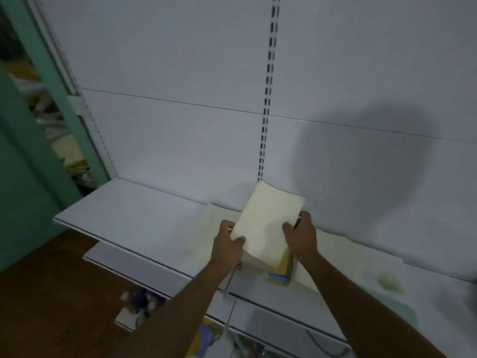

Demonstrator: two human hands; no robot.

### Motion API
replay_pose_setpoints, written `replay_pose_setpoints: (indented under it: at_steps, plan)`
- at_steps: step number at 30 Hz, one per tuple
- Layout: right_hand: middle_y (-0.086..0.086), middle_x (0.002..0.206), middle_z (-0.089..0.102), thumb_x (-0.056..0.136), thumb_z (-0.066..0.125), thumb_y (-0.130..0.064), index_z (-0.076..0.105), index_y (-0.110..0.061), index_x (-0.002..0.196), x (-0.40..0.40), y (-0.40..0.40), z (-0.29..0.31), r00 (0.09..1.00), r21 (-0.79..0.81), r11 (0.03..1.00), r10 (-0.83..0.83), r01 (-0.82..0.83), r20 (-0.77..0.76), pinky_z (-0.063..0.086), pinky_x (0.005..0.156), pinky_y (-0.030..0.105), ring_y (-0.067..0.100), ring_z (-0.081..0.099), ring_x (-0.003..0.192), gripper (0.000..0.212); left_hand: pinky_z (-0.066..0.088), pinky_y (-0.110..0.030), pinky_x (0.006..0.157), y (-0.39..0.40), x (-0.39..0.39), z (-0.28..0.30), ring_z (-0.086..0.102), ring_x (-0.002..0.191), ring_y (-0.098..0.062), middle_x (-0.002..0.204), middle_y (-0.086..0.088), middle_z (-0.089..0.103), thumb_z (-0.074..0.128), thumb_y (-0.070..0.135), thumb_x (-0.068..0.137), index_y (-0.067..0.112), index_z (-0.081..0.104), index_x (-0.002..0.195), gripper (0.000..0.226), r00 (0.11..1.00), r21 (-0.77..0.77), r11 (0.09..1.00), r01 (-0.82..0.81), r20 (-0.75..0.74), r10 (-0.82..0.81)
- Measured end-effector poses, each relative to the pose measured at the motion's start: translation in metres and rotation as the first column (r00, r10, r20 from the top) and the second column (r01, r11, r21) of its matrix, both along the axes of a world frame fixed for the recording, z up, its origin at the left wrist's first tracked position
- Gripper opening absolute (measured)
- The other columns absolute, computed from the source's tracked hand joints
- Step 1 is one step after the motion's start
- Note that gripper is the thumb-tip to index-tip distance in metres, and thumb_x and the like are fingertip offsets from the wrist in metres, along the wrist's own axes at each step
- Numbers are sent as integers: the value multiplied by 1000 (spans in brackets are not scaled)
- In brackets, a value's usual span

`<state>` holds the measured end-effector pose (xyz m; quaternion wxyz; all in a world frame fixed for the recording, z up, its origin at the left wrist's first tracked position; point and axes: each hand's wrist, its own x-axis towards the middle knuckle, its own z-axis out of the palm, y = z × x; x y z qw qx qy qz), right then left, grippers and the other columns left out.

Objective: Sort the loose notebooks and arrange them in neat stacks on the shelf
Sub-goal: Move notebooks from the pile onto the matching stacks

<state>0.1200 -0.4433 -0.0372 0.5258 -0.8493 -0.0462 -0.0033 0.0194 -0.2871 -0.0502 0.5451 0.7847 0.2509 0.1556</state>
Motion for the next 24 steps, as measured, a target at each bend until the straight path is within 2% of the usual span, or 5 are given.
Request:
replay_pose_setpoints:
  at_steps: [5,16,19,22,24]
  plan:
    - [4,91,64,84,62,-14,41,-9,125,-9,89,-11,986,-73,984,158,-162,-61,42,63,23,17,56,74,46,58,-46,77,72,-27,-17,61,85,-26,96,-6,57,61,12,89,15,44,103,23,988,-19,989,-148,-35,148]
    - [15,126,55,85,57,-26,45,0,132,2,158,-41,913,-280,919,161,-277,-374,41,77,25,28,56,109,55,49,-35,87,128,-12,-42,59,102,-29,116,-16,52,68,27,86,5,51,121,45,939,257,965,-56,-314,138]
    - [13,106,63,85,54,-22,56,4,114,2,162,-44,908,-328,886,199,-327,-368,42,71,26,26,60,96,40,48,-31,90,128,-10,-46,59,103,-28,121,-14,45,63,33,89,5,47,122,46,899,353,935,36,-420,124]
    - [4,74,52,85,51,-22,50,-8,68,2,162,-44,904,-360,864,216,-353,-369,44,69,27,20,55,75,22,49,-31,88,126,-13,-53,60,102,-29,123,-15,44,60,35,91,3,46,122,47,882,398,916,54,-449,143]
    - [8,90,61,86,51,-23,61,-4,85,2,157,-39,914,-372,861,223,-347,-338,42,74,25,25,59,90,22,52,-34,84,121,-14,-51,59,103,-28,122,-15,42,59,38,91,4,45,122,49,866,430,902,23,-459,197]
